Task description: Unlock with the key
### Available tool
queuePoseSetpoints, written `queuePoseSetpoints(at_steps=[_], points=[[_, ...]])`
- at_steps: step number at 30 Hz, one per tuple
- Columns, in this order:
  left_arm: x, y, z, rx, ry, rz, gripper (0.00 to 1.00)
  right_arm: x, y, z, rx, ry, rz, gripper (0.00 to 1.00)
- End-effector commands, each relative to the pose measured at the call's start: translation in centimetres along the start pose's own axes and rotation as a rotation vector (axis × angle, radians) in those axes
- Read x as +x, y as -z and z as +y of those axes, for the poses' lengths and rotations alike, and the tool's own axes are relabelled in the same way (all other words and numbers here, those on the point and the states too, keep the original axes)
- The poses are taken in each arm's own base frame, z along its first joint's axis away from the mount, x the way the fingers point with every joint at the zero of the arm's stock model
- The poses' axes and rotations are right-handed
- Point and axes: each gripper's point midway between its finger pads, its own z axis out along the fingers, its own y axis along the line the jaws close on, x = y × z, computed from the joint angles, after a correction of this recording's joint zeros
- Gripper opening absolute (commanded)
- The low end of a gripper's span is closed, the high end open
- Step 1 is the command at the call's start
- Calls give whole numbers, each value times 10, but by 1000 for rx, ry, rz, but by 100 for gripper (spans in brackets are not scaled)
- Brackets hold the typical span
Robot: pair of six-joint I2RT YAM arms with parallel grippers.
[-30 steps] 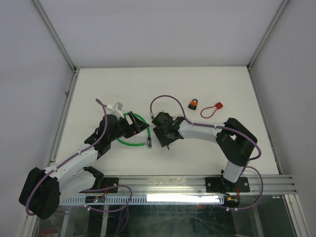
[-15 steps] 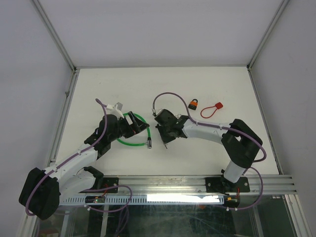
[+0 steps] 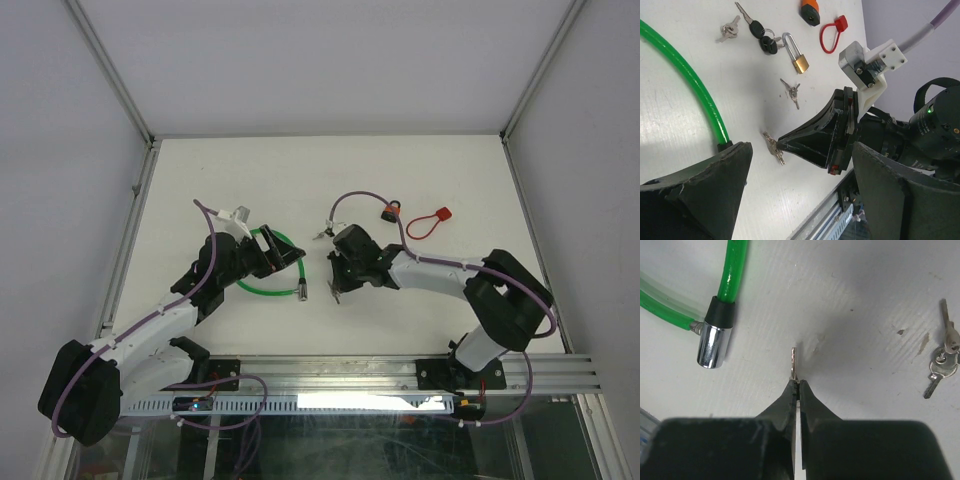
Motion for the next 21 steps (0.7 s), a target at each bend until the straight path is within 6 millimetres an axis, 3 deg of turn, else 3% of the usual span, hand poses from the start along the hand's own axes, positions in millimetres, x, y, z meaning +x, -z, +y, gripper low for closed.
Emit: queuePoseSetpoints(at_steps=[1,7,16,21], points=[[-9,4,-25,129,-15,-32,84,-27,19,18,-134,-48,-149,0],[-10,7,-42,233,-48,-45,83,-51,52,36,-300,-54,-313,0],[-4,19,-72,433,-63,-32,80,-72,91,55,-458,-19,-495,0],[-2,26,-91,547,-85,-19,73,-75,111,71,-562,-16,-532,0]])
